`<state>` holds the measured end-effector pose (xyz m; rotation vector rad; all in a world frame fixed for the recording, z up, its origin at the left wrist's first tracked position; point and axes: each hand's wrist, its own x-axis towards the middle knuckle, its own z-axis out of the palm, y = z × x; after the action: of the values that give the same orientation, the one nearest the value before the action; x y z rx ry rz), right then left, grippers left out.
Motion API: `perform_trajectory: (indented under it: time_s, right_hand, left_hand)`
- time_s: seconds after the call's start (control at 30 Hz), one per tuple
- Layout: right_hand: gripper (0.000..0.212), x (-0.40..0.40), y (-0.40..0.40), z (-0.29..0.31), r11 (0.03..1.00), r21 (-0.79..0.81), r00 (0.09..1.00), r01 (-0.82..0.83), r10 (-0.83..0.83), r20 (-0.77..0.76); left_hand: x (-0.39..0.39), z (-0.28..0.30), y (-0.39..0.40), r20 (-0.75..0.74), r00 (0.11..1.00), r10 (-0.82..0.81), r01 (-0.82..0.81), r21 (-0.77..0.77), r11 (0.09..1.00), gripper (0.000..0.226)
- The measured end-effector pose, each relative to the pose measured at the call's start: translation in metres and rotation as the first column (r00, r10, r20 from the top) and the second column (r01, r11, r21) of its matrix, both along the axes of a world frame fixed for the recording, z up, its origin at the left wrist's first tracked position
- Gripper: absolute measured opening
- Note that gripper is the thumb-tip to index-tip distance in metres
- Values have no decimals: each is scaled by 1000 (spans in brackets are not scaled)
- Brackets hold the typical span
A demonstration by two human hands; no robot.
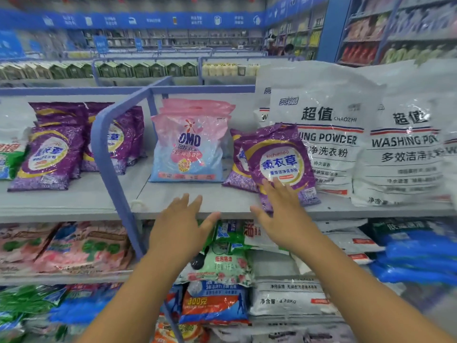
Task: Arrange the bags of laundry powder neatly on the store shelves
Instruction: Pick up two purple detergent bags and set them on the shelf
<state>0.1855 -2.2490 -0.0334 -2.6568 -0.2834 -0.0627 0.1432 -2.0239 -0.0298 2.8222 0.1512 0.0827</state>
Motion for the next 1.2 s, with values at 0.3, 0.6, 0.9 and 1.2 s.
perform_trajectory:
  time_s: [0.3, 0.6, 0.9, 1.2]
  right_hand:
    - [76, 40, -37, 5, 979, 35, 979, 199, -200, 31]
    - [102, 66, -47, 0, 821, 331, 878, 466, -477, -53]
    - [89, 76, -55, -1, 622, 551, 823, 557, -499, -269]
    - [88, 78, -52, -21, 473, 717, 802, 512, -562, -202]
  left_hand:
    - [76, 2, -45, 121, 986, -118, 138, -178, 974, 65]
    - [160, -18, -62, 174, 972, -158, 208, -317, 925, 27]
    - [176, -9, -60, -20, 1000, -2, -9, -538, 843, 60]
    - [158, -20, -65, -8, 997, -78, 20, -936, 350, 42]
